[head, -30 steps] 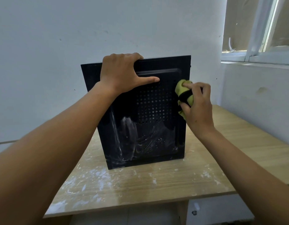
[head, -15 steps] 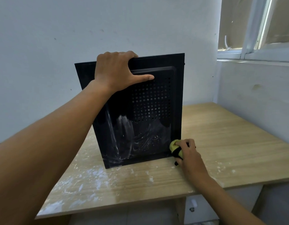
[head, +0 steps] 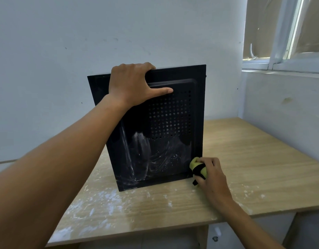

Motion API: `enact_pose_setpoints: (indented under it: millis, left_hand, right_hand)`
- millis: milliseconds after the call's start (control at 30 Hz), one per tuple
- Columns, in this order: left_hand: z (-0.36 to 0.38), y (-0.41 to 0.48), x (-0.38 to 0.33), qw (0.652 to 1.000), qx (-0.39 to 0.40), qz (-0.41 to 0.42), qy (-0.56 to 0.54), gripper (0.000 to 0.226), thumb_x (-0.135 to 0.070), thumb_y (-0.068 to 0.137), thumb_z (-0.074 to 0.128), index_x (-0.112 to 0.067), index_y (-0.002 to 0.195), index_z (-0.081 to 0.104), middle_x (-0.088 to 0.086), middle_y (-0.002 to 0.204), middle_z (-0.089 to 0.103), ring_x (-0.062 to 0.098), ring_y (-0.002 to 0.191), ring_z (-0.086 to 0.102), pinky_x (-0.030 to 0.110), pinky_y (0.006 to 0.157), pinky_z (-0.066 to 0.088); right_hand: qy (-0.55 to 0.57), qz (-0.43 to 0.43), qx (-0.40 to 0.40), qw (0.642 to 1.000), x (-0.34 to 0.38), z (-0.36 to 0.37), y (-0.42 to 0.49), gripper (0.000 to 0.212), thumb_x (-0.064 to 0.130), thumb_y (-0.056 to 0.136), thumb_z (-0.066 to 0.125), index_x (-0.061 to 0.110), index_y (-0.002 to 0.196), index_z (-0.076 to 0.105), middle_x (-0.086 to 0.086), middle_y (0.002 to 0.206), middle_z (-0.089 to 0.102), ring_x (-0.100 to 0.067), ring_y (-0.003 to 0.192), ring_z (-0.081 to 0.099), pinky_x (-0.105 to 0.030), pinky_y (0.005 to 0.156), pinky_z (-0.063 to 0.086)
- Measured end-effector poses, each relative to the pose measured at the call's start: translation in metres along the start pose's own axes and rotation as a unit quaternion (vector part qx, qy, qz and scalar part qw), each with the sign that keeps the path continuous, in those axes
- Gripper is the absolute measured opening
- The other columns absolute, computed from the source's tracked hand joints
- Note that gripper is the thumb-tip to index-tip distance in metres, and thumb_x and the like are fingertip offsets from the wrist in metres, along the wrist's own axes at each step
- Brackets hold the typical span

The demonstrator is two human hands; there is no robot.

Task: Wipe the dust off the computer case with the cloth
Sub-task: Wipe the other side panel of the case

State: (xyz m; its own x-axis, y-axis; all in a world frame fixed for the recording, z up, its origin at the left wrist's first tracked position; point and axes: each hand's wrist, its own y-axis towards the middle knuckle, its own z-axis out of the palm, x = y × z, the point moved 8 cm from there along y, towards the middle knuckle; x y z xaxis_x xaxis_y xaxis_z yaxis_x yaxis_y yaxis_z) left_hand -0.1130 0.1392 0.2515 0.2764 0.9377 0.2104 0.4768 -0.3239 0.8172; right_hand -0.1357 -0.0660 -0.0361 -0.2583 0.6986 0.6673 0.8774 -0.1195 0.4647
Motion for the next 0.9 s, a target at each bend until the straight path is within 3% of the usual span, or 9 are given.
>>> enact_pose_setpoints:
  millis: [167,367,467,600,800,900]
  left_hand:
    - [-0.001,0.0,0.0,1.0,-0.003,0.001,0.002,0.097,-0.098,0.06,0.033,-0.028,0.118,0.066,-0.007,0.099,0.073,0.022,0.09,0.068,0.031,0.075,0.041]
    - [-0.001,0.0,0.0,1.0,-0.005,0.001,0.006,0.098,-0.098,0.06,0.032,-0.028,0.119,0.065,-0.006,0.098,0.073,0.022,0.089,0.068,0.031,0.073,0.041]
    - [-0.002,-0.001,-0.001,1.0,-0.005,0.0,0.007,0.096,-0.098,0.06,0.037,-0.029,0.12,0.065,-0.006,0.101,0.073,0.022,0.092,0.068,0.03,0.073,0.037]
    - [-0.002,0.0,-0.002,1.0,-0.004,-0.001,0.007,0.09,-0.095,0.063,0.043,-0.029,0.12,0.065,-0.006,0.103,0.073,0.022,0.094,0.068,0.03,0.073,0.037]
    - [-0.001,0.0,-0.001,1.0,0.0,0.004,0.004,0.092,-0.096,0.063,0.039,-0.029,0.121,0.065,-0.007,0.105,0.073,0.021,0.095,0.068,0.03,0.074,0.039]
    - [0.0,0.001,0.0,1.0,0.004,-0.003,0.002,0.094,-0.097,0.061,0.036,-0.03,0.12,0.065,-0.007,0.105,0.073,0.021,0.095,0.068,0.031,0.076,0.041]
  right_hand:
    - [0.039,-0.058,-0.102,0.992,0.043,-0.037,0.03,0.047,0.003,0.075,0.077,0.012,0.116,0.057,-0.003,0.117,0.044,-0.009,0.091,0.047,-0.006,0.069,0.035]
    - [0.089,-0.115,-0.162,0.976,0.107,-0.095,0.073,0.045,0.003,0.076,0.074,0.01,0.117,0.057,-0.007,0.119,0.045,-0.006,0.095,0.043,0.006,0.079,0.027]
    - [0.101,-0.165,-0.194,0.962,0.148,-0.12,0.091,0.044,0.008,0.076,0.073,0.013,0.117,0.057,-0.003,0.117,0.044,0.002,0.092,0.04,-0.003,0.08,0.031]
    - [0.064,-0.183,-0.192,0.962,0.178,-0.126,0.108,0.043,0.011,0.079,0.071,0.02,0.119,0.057,0.0,0.118,0.043,-0.007,0.089,0.045,-0.016,0.079,0.035]
    - [0.037,-0.194,-0.193,0.961,0.169,-0.116,0.097,0.046,0.01,0.079,0.075,0.018,0.12,0.056,-0.005,0.12,0.046,-0.011,0.091,0.046,-0.021,0.08,0.038]
    - [0.008,-0.209,-0.176,0.962,0.156,-0.099,0.084,0.048,0.009,0.076,0.077,0.015,0.119,0.057,-0.009,0.121,0.046,-0.021,0.095,0.055,-0.022,0.08,0.041]
